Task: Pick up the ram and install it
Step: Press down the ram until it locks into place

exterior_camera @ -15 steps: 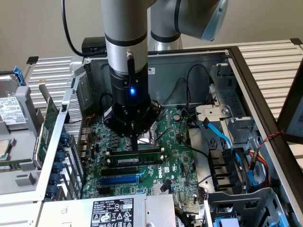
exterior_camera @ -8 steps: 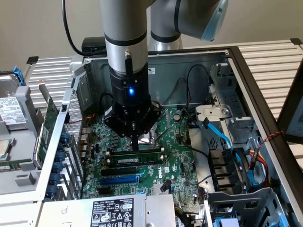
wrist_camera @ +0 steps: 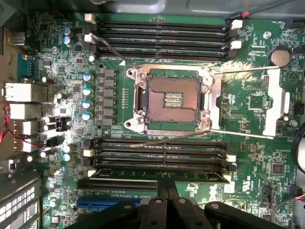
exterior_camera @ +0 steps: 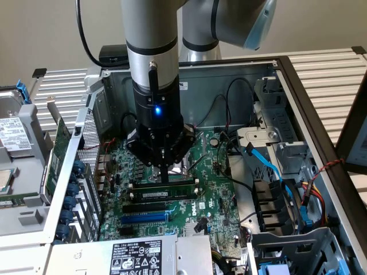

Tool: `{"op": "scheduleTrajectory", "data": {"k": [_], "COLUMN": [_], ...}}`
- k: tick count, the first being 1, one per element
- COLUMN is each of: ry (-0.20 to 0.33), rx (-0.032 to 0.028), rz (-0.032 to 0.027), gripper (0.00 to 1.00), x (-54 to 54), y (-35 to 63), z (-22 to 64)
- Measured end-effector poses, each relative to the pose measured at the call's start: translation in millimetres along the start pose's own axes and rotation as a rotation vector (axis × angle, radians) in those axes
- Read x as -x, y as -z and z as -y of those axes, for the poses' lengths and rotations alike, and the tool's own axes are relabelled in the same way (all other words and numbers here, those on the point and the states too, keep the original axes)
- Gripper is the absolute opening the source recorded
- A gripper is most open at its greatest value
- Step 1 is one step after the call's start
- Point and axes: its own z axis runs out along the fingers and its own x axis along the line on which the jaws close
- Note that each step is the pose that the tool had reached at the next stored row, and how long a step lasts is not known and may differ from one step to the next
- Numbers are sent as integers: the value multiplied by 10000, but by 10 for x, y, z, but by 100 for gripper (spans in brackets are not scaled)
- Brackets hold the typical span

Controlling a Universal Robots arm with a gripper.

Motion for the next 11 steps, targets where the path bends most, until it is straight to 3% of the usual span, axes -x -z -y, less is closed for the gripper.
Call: {"op": "scheduleTrajectory", "data": {"k": [5,11], "ry": [-338,-343], "rx": [-36,-38], "rz": [-6,-6], "gripper": [11,11], "x": [4,5], "y": [1,1], "z": [0,0]}}
